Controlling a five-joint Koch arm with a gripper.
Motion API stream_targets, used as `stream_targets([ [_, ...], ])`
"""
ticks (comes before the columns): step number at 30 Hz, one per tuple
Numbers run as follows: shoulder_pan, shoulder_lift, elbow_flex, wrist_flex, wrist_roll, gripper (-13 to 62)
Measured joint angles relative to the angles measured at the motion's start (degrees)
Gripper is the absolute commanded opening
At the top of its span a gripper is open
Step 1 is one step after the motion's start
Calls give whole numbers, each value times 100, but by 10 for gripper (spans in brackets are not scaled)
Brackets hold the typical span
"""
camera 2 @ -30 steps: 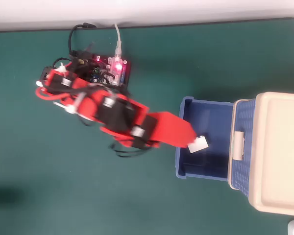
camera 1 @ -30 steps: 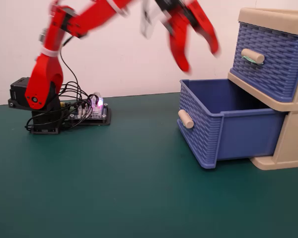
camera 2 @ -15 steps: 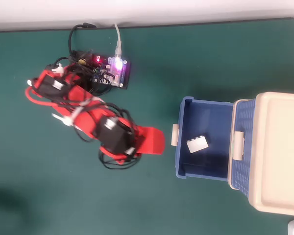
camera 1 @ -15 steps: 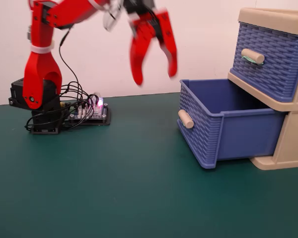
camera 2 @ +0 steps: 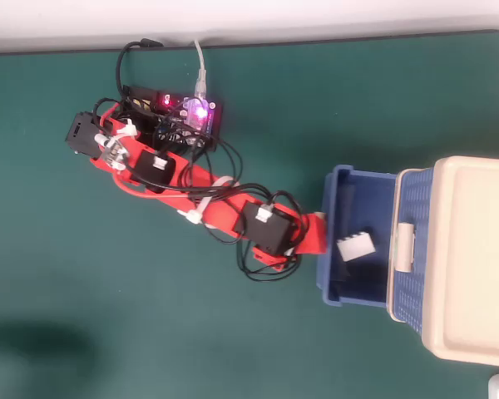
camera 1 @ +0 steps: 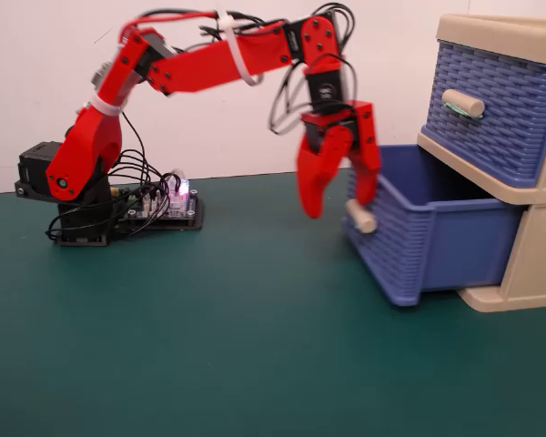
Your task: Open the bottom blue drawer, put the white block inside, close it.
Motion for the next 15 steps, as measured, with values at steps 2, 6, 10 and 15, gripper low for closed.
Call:
stream_targets([
  [2,-79,-211,-264,-246,0,342],
  [6,-237,-844,-1063,-993,-9,342],
  [10,-396,-1318,-1397,-1837,-9,342],
  [15,-431,-1477,-1415,-2355,-9,345],
])
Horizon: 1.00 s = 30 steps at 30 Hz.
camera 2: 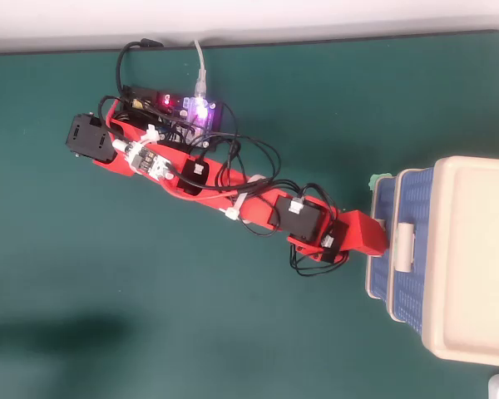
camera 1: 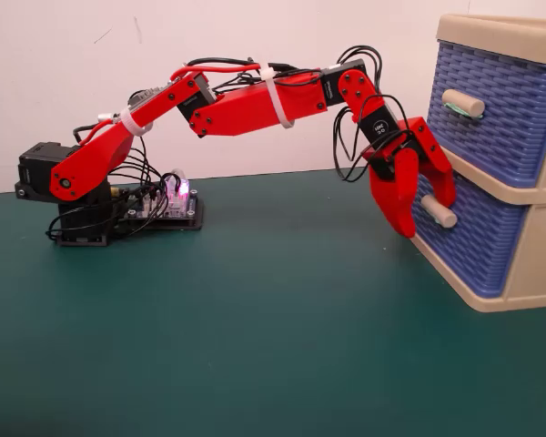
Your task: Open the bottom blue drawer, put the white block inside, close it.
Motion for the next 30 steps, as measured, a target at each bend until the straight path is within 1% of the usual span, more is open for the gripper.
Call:
stream_targets([
  [3,0,88,0,9,0,345],
  [6,53,589,0,650,-9,344],
  [10,615,1872,-114,2522,-9,343],
  [11,870,2355,-114,3085,0,342],
  [14,1459,3296,-123,3647,-26,341],
  [15,1846,3727,62,3718,-88,341],
  [16,2109,3929,237,3735,-132,340],
  [18,2777,4368,914,3744,-316,340],
  [19,3261,4641,1468,3762,-571,340],
  [20,3516,4746,1696,3762,-782,340],
  [22,4210,5089,2672,3779,-1477,340],
  [23,4799,5361,3270,3771,-2162,339],
  [25,5537,5634,3911,3762,-3076,338],
  [26,5985,5792,4579,3771,-3621,338],
  [27,6592,5941,5555,3753,-4438,338],
  [29,7172,6117,6618,3577,-5326,339],
  [30,7453,6249,7506,3463,-5704,339],
])
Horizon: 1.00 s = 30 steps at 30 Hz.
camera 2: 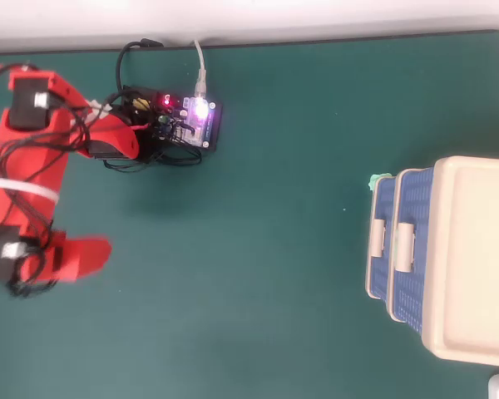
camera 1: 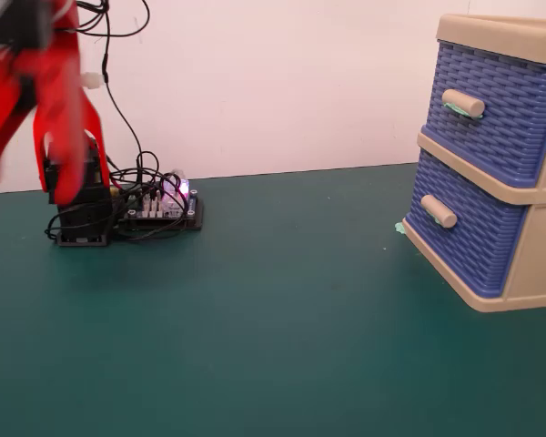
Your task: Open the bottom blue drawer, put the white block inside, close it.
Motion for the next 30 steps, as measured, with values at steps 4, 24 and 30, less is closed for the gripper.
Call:
stream_targets([
  [4,703,791,2276,-984,-905,341],
  [24,747,2777,5353,-2004,-949,347],
  [30,747,2777,5353,-2004,-949,347],
])
